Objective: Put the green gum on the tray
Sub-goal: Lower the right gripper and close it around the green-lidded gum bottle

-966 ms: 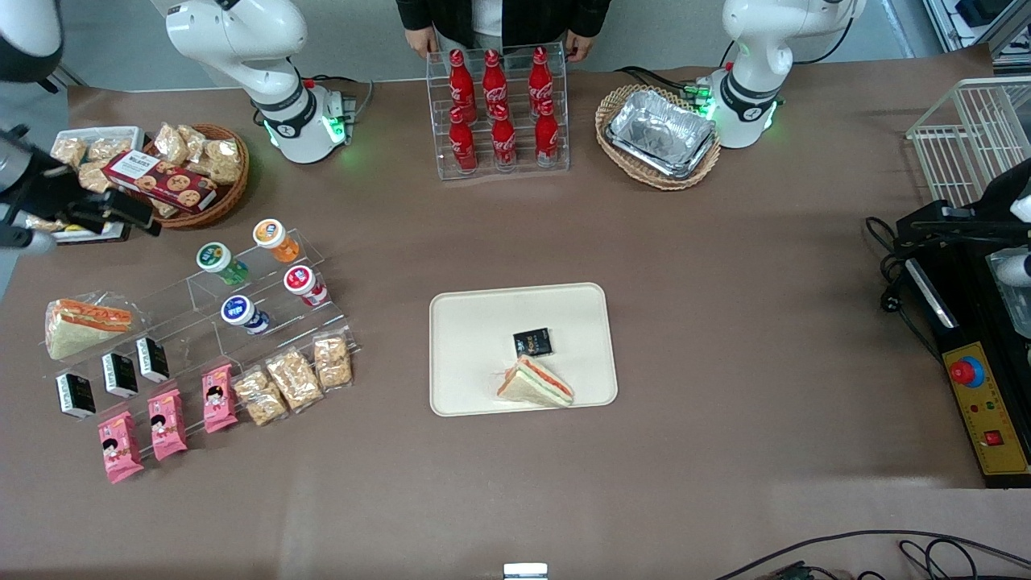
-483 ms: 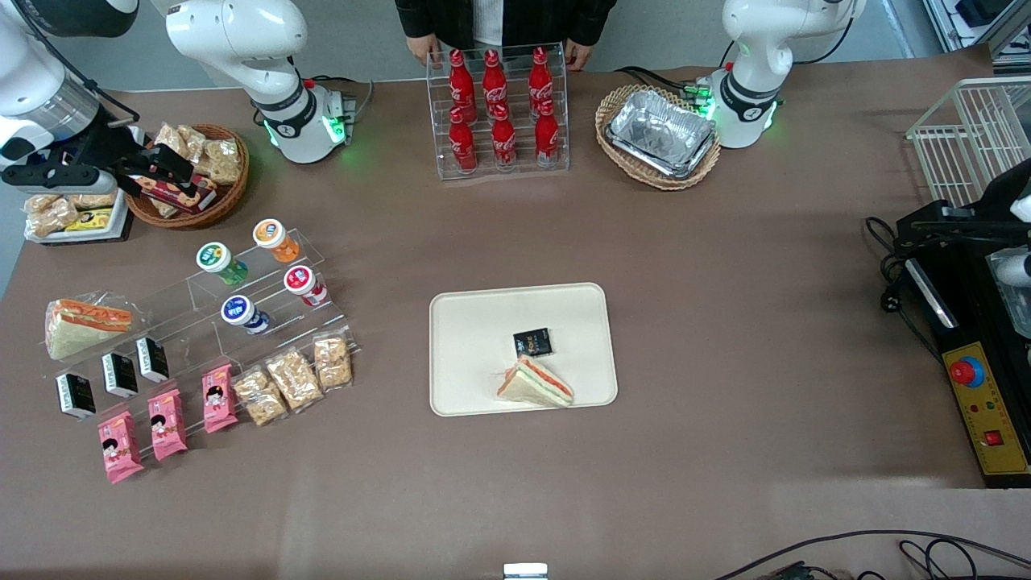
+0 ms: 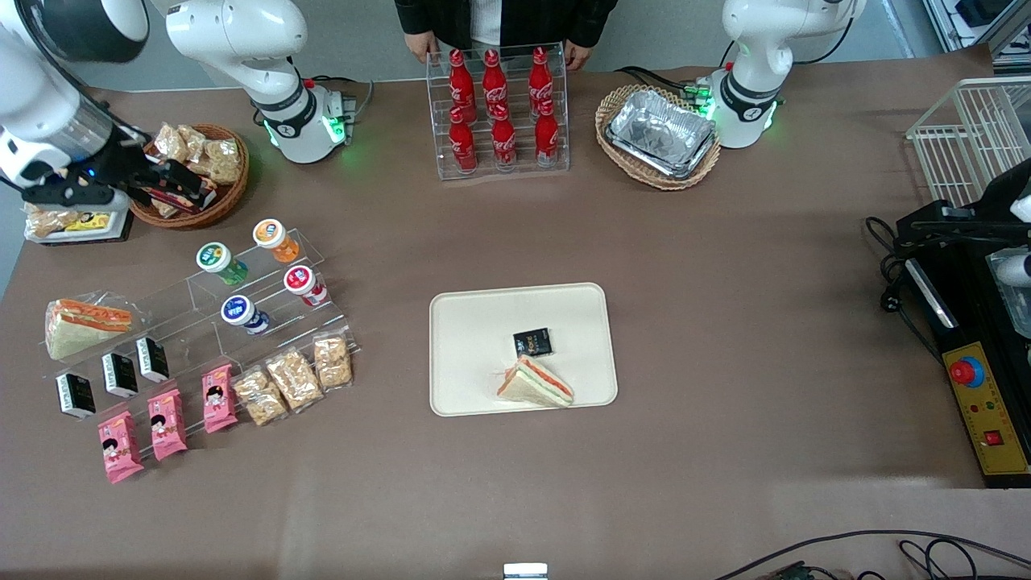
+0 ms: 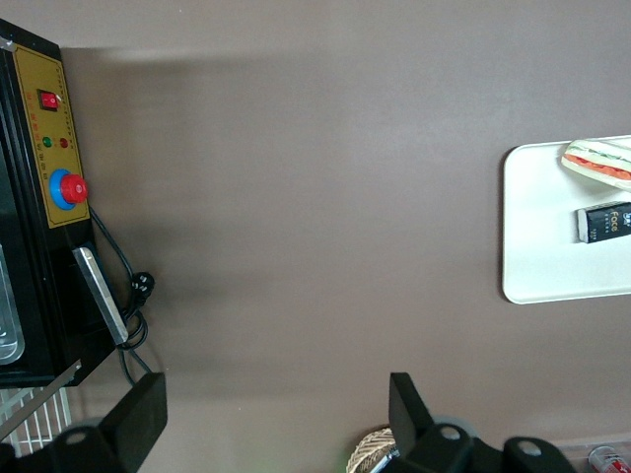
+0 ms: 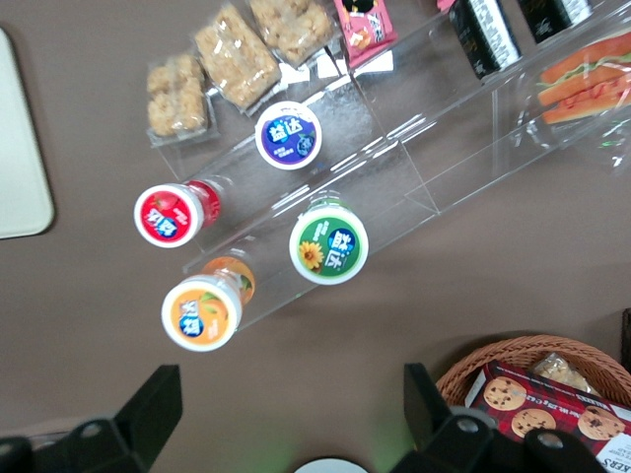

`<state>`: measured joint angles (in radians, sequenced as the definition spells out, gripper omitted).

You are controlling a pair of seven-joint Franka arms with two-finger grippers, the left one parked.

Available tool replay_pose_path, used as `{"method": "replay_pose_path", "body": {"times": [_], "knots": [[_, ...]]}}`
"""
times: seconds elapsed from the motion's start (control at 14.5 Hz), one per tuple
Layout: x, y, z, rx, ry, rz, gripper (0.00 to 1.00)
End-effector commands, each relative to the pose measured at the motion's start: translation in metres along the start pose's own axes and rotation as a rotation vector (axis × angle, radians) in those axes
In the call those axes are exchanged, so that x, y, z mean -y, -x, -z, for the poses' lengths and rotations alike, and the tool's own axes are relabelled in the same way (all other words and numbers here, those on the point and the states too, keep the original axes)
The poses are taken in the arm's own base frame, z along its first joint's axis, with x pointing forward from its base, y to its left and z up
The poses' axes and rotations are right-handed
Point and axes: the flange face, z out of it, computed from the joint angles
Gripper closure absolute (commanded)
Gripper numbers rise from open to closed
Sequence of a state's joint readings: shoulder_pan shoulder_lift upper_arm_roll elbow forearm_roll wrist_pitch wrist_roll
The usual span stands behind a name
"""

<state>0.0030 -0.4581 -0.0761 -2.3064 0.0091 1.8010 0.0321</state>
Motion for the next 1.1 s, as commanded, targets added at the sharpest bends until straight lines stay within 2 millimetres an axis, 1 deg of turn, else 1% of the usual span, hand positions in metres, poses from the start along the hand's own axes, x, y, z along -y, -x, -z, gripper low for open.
{"method": "replay_pose_path", "body": {"times": [0.0,0.14,0.28,0.41,0.62,1.03], "knots": [[-0.005,-0.021,-0.04,0.009,0.016,-0.002,0.0],[-0.009,-0.023,-0.068,-0.01,0.01,-0.013,0.0],[-0.01,-0.027,-0.088,-0.008,0.012,-0.015,0.0],[-0.011,-0.034,-0.103,-0.001,0.015,-0.017,0.0],[-0.011,-0.036,-0.115,0.017,0.011,-0.022,0.0],[-0.012,-0.036,-0.132,0.026,0.012,-0.025,0.02]]}}
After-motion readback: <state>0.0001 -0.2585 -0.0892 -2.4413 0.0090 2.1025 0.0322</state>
